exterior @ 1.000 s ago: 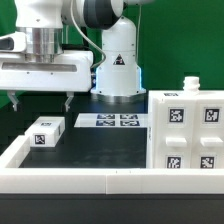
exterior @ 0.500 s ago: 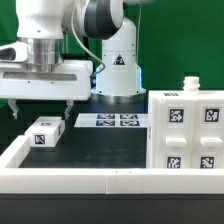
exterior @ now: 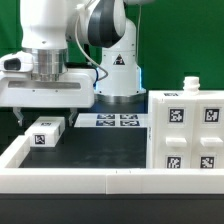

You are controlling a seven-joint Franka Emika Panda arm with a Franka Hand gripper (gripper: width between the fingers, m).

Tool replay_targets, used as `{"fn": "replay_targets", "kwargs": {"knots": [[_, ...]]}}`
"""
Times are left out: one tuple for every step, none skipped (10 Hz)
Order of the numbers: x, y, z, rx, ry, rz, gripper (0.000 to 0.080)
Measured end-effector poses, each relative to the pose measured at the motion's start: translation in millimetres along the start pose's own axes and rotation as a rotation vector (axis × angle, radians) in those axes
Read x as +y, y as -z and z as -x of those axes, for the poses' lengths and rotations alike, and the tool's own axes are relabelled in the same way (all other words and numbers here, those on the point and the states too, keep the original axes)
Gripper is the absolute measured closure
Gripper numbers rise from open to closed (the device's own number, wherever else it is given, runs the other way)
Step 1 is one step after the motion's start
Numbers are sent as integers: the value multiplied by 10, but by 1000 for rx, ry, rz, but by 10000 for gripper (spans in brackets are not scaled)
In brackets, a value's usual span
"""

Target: Assemble cabinet

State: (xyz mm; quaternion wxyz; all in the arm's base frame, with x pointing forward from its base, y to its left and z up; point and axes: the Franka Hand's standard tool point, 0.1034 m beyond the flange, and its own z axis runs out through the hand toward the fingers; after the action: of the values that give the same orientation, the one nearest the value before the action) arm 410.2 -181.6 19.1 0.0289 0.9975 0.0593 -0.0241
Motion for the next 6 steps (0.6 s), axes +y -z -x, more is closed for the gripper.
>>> {"fn": "replay_targets", "kwargs": {"knots": [[-8,2,-5,0,2,0,33],[-22,11,-20,2,6,0,171],[-18,11,-20,2,8,1,243],[-19,11,-20,2,8,1,243],[-19,11,-20,2,8,1,243],[-19,11,-20,2,8,1,243]]}}
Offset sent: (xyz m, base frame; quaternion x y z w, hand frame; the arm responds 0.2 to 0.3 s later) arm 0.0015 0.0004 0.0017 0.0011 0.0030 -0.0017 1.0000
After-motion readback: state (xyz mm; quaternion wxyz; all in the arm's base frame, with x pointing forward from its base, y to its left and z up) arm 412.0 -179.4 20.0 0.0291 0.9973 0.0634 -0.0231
